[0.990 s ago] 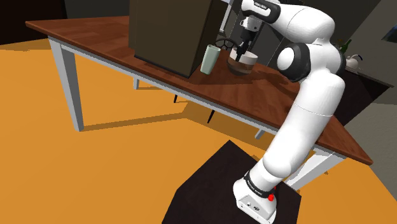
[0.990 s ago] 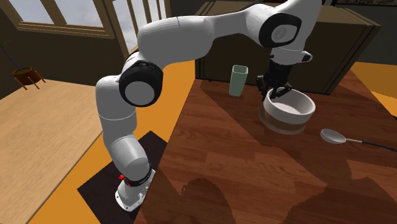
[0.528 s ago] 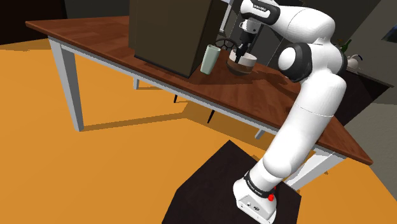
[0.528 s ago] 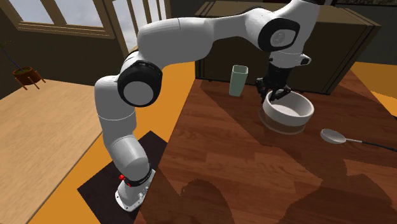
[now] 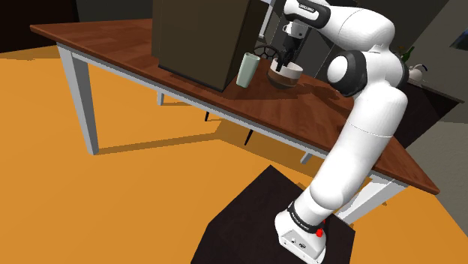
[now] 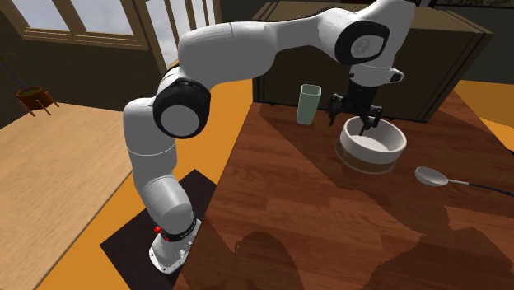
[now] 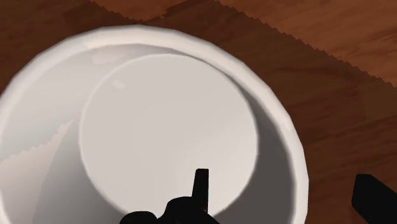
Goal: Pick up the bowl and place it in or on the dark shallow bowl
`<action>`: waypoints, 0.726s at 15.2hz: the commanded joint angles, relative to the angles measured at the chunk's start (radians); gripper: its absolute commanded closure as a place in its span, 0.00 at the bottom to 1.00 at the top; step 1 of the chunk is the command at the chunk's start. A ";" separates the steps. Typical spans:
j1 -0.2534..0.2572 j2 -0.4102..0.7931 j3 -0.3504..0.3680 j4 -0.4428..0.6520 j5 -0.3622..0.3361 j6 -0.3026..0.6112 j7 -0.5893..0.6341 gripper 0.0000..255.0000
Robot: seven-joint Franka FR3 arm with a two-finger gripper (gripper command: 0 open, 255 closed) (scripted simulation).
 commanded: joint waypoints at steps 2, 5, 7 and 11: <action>-0.025 0.053 -0.004 0.159 0.027 -0.112 -0.011 0.00; -0.037 0.074 -0.004 0.216 0.038 -0.150 -0.016 0.00; -0.037 0.074 -0.004 0.216 0.038 -0.150 -0.016 0.00; -0.037 0.074 -0.004 0.216 0.038 -0.150 -0.016 0.00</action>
